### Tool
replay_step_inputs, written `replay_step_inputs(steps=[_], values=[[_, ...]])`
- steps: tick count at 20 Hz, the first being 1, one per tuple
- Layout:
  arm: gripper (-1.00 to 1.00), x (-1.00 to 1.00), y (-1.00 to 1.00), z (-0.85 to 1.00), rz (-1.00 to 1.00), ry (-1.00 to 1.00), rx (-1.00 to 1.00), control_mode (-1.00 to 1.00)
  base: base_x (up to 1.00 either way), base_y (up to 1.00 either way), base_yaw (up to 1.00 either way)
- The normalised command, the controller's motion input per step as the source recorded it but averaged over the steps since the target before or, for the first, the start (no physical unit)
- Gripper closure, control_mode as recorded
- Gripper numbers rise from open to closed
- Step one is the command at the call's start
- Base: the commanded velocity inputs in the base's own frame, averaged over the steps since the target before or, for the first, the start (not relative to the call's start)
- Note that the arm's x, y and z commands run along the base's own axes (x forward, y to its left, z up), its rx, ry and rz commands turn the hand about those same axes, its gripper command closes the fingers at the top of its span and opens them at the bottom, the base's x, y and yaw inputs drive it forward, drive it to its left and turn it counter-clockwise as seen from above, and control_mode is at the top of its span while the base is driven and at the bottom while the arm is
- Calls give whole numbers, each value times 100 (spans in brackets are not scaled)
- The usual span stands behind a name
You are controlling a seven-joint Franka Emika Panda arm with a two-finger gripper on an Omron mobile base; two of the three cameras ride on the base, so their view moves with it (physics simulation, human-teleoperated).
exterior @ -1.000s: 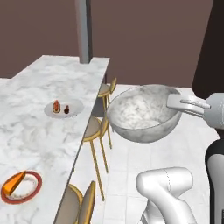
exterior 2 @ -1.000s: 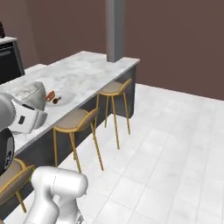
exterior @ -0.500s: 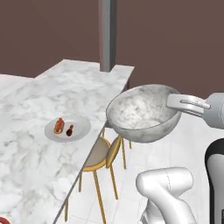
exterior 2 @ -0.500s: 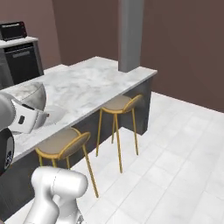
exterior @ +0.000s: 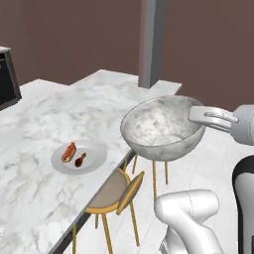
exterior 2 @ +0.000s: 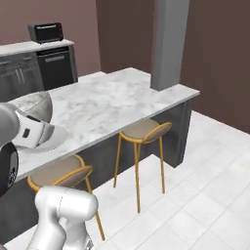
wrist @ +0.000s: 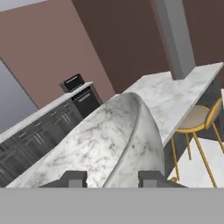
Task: Take the smaller bowl and place it next to the appetizer plate on the dining counter , and place the larger bowl next to the plate with cooked food.
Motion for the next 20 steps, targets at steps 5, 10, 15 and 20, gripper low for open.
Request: replay_step_inputs(steps=[5,10,15,20], values=[[100,0,0,0,0,0,0,100,89,-5,36],[100,0,0,0,0,0,0,100,93,-12,39],[100,0,0,0,0,0,0,100,100,-18,40],[100,0,0,0,0,0,0,100,98,-24,42]])
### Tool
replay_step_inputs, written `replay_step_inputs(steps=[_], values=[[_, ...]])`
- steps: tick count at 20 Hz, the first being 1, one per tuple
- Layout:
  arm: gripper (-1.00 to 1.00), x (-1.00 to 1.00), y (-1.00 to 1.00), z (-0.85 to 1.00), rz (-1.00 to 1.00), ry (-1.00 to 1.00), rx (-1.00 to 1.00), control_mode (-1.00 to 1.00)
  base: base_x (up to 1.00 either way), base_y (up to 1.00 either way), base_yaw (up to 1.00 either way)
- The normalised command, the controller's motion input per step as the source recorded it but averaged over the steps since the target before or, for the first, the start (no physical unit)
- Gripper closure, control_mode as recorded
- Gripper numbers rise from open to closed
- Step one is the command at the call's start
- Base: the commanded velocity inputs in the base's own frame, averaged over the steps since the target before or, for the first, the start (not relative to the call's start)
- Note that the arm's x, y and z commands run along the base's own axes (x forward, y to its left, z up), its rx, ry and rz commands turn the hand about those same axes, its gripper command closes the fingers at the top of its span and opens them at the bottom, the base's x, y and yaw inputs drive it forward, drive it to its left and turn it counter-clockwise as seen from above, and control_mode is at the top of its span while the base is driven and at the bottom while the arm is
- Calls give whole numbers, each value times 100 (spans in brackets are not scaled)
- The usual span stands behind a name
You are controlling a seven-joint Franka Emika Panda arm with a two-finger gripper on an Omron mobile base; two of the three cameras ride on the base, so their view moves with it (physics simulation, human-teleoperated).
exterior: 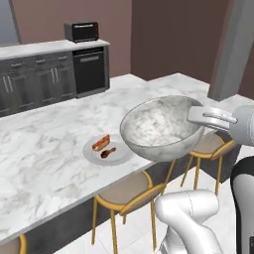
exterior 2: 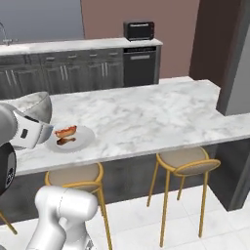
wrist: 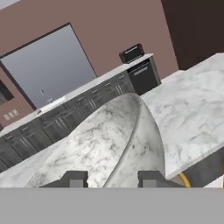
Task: Take the smaller bowl and place it next to the appetizer plate on the dining counter , and place the larger bowl next to the plate with cooked food.
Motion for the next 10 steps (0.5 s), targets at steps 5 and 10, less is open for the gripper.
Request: replay_step_inputs(steps=[5,10], values=[[100,0,0,0,0,0,0,100,92,-27,42],[100,0,0,0,0,0,0,100,87,-25,41]])
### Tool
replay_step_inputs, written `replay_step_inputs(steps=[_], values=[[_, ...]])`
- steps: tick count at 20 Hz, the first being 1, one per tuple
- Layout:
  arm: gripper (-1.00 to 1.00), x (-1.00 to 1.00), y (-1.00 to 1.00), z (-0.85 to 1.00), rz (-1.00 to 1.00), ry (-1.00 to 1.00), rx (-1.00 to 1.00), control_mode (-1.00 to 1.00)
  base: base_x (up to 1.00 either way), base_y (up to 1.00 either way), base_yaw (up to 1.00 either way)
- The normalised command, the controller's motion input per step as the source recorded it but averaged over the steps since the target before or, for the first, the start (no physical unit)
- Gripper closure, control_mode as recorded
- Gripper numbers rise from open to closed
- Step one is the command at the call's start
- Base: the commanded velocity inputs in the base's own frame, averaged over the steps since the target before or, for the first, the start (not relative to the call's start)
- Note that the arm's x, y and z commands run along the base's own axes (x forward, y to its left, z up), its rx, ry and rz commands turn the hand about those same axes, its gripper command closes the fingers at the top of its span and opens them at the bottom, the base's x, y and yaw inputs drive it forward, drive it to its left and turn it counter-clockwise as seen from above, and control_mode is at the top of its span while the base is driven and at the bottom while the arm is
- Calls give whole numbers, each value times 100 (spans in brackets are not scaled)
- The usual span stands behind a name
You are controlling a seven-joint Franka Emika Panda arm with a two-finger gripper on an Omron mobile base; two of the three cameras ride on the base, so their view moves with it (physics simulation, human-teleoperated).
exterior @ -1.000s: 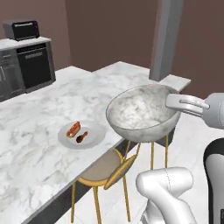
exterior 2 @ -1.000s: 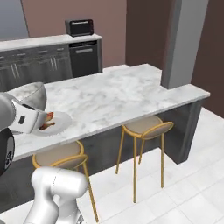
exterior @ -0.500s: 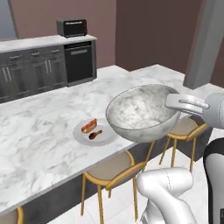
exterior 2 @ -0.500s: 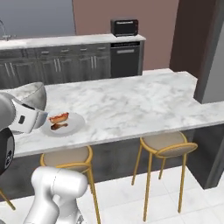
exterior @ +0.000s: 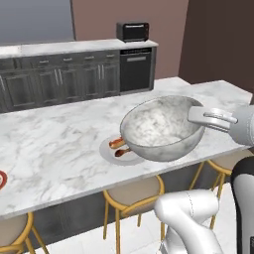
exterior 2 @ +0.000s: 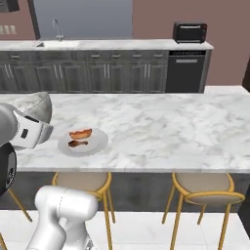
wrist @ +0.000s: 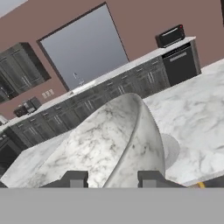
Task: Take the smaller bowl and place it next to the appetizer plate on the dining counter , and place the larger bowl next to the plate with cooked food.
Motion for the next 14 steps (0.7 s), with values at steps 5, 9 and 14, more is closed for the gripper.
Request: replay_step_inputs(steps=[5,9,14], values=[[100,0,0,0,0,0,0,100,73,-28,36],[100,0,0,0,0,0,0,100,41,-56,11],[100,44,-77,-30,0,1,0,-100,0,0,0]])
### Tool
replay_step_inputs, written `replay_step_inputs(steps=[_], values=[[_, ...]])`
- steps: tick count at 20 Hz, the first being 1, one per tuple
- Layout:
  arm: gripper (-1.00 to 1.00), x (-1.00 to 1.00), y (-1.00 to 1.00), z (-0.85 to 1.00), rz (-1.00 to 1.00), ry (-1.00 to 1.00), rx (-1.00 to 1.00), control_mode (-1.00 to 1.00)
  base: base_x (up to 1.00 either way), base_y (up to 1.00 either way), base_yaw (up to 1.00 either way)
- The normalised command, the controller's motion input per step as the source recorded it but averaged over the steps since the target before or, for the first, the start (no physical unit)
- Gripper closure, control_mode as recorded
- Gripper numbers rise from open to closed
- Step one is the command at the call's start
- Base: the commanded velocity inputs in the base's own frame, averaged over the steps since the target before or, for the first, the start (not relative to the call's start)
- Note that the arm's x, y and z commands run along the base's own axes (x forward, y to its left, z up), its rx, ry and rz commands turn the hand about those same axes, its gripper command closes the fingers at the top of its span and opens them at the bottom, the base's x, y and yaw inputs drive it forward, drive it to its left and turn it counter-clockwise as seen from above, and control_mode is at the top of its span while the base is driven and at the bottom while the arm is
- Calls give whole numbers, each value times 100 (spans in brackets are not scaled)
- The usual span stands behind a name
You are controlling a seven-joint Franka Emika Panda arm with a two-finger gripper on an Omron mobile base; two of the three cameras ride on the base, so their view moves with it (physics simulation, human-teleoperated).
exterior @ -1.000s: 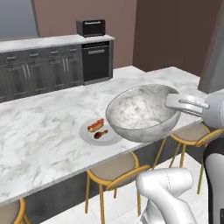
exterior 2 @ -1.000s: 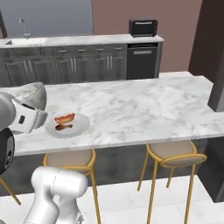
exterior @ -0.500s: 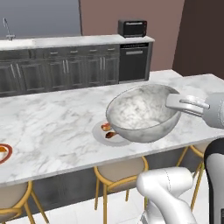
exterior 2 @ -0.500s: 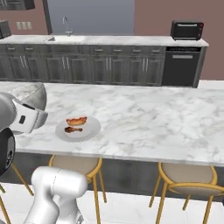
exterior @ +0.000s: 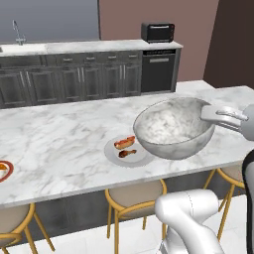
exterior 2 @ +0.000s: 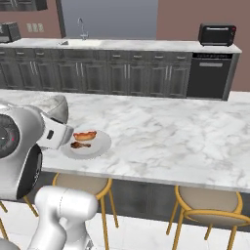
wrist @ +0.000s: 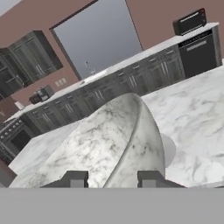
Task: Take the smaller bowl and place it next to the appetizer plate on the dining counter , and place the larger bowl next to the plate with cooked food.
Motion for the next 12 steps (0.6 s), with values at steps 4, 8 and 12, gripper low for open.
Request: replay_step_inputs(steps=[4,8,12], values=[[100,41,-88,-36,0,0,0,-100,0,0,0],[100,47,-83,-44,0,0,0,-100,0,0,0],[100,54,-71,-54,0,0,0,-100,0,0,0]])
